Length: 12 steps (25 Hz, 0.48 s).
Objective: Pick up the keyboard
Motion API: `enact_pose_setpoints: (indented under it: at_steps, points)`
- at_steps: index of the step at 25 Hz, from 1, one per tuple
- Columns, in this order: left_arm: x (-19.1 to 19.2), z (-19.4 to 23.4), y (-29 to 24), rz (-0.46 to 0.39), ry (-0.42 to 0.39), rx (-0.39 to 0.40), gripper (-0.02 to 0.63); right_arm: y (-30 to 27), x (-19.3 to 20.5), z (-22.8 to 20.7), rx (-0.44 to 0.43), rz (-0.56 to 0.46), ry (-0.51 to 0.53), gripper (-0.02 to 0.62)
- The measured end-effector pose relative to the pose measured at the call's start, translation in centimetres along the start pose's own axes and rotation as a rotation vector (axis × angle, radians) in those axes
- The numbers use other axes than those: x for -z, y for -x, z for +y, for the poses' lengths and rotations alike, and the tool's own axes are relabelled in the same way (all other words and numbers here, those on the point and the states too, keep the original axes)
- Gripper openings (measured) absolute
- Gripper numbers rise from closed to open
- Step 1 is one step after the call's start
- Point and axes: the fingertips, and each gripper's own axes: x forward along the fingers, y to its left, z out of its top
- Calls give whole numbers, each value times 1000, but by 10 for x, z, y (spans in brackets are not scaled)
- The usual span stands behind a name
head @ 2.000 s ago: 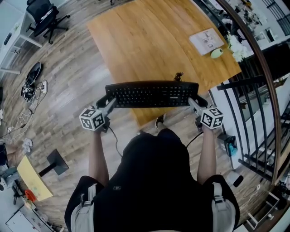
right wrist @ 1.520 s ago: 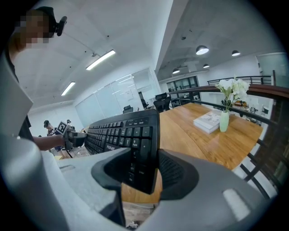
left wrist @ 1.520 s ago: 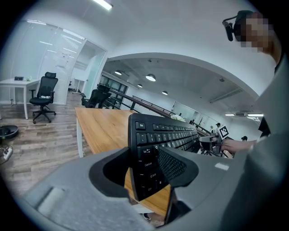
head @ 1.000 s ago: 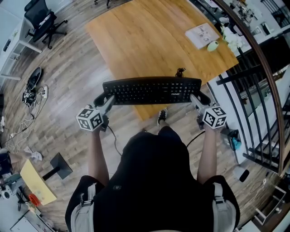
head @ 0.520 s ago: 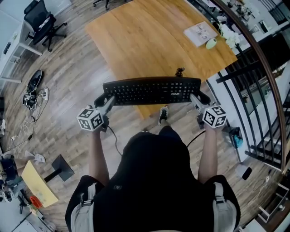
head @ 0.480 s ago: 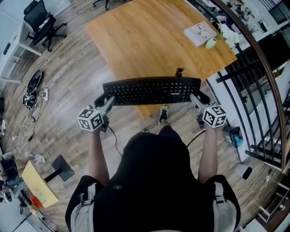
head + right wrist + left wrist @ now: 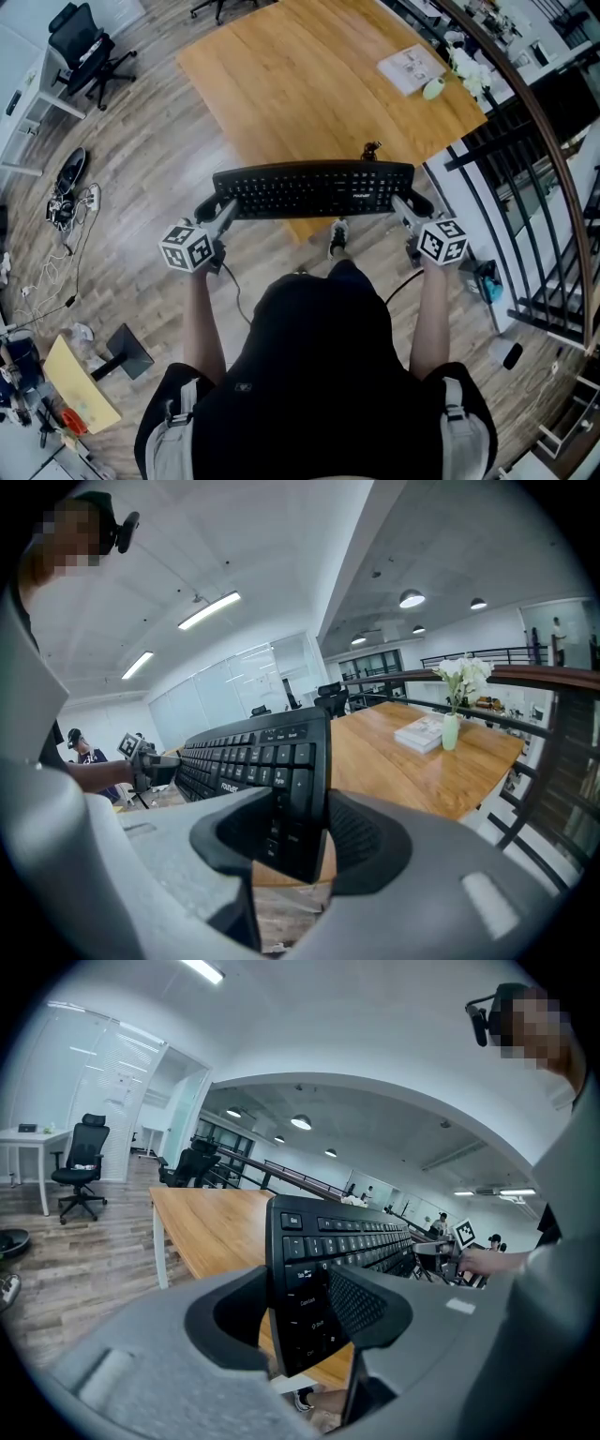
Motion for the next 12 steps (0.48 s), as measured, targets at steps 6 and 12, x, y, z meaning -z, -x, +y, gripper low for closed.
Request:
enact_pose_setpoints:
  at_steps: [6, 12]
  points:
    - [-1, 2, 4, -2, -4, 3, 208, 1, 1, 5, 5, -3, -2, 186]
    - [4, 2, 12, -1, -6, 10, 208, 5, 6, 14, 13, -5, -3, 186]
